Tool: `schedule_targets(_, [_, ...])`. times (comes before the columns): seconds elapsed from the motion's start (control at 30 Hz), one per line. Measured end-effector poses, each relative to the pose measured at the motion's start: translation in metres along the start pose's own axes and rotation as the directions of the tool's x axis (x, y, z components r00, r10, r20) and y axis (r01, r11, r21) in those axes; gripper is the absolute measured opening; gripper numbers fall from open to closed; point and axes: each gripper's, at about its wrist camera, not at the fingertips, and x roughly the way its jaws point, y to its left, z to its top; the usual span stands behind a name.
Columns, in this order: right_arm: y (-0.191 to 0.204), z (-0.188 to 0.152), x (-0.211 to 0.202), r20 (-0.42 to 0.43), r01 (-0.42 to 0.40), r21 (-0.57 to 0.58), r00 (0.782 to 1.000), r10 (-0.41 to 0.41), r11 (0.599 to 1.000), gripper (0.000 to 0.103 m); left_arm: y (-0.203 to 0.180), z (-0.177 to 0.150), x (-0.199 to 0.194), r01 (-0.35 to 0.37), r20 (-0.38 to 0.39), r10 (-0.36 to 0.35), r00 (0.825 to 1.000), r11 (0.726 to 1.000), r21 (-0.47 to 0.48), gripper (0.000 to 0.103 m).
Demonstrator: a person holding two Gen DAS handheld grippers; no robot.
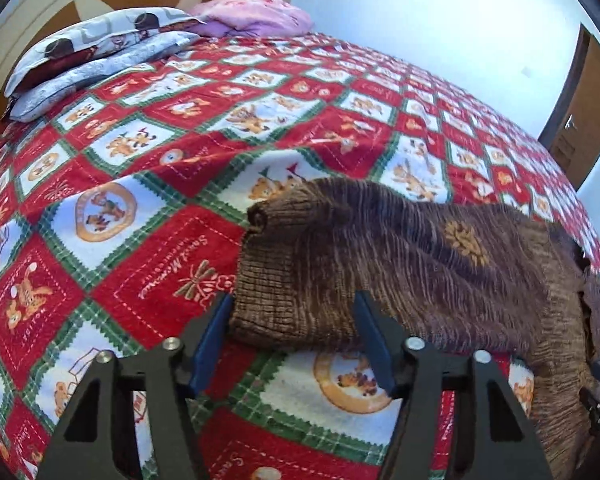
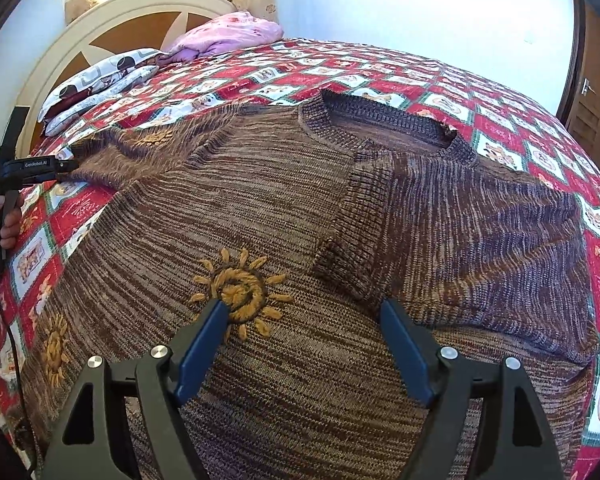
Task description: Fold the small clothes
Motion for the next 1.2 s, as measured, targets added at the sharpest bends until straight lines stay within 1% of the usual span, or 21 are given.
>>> schedule_targets(0.03, [0.000, 0.000, 0.000, 0.001, 0.002, 0.001, 1.000, -0.002, 1.000, 0.080, 0.000, 0.000, 0.000, 0.013, 0.001, -0.013, 1.000, 1.000, -0.001, 0.034])
schedule_targets(0.07, [0.001, 0.000, 0.000, 0.002, 0.005, 0.002, 1.000, -0.005, 1.000, 0.080, 0.001, 0.001, 0.001, 0.025, -0.002, -0.025, 1.000, 1.000, 0.000, 0.028])
schedule_targets(0.1, [0.001, 0.000, -0.001, 0.003, 0.005, 0.004, 1.000, -0.005, 1.000, 0.080, 0.001, 0.001, 0.001, 0.038, 0.000, -0.038, 0.999, 0.999, 0.001, 0.013])
schedule_targets(0.13, [0.000, -0.001, -0.001, 0.003, 0.004, 0.007, 1.000, -0.004, 1.000, 0.080, 0.000, 0.001, -0.001, 0.057, 0.007, -0.057, 0.998, 0.998, 0.003, 0.013])
schedule_targets(0.2, [-0.001, -0.002, -0.003, 0.005, 0.001, 0.014, 1.000, -0.001, 1.000, 0.080, 0.000, 0.000, -0.007, 0.068, 0.025, -0.068, 0.997, 0.998, 0.002, 0.013])
schedule_targets(0.27, [-0.002, -0.004, -0.006, 0.010, -0.008, 0.024, 1.000, 0.008, 1.000, 0.080, 0.002, 0.001, -0.015, 0.104, 0.044, -0.102, 0.994, 0.994, -0.029, 0.012])
schedule_targets(0.4, [-0.007, -0.006, -0.011, 0.023, -0.031, 0.049, 0.999, 0.030, 0.998, 0.080, 0.002, 0.010, -0.031, 0.133, 0.093, -0.129, 0.987, 0.990, -0.037, 0.012])
schedule_targets(0.53, [-0.013, -0.006, -0.020, 0.050, -0.065, 0.092, 0.997, 0.061, 0.994, 0.080, -0.004, 0.021, -0.052, 0.195, 0.133, -0.186, 0.973, 0.979, -0.055, 0.012])
schedule_targets(0.73, [-0.017, -0.004, -0.034, 0.105, -0.105, 0.111, 0.990, 0.094, 0.988, 0.080, -0.023, 0.033, -0.071, 0.261, 0.171, -0.249, 0.953, 0.964, -0.050, 0.011])
schedule_targets(0.83, [-0.019, -0.004, -0.040, 0.125, -0.113, 0.116, 0.987, 0.098, 0.987, 0.080, -0.034, 0.035, -0.075, 0.278, 0.175, -0.269, 0.947, 0.960, -0.029, 0.011])
schedule_targets(1.1, [-0.031, -0.005, -0.057, 0.169, -0.124, 0.153, 0.981, 0.098, 0.980, 0.080, -0.056, 0.038, -0.082, 0.294, 0.180, -0.290, 0.940, 0.956, 0.005, 0.010])
schedule_targets(1.2, [-0.033, -0.005, -0.063, 0.181, -0.131, 0.161, 0.978, 0.101, 0.978, 0.080, -0.068, 0.041, -0.091, 0.313, 0.189, -0.311, 0.932, 0.950, 0.018, 0.010])
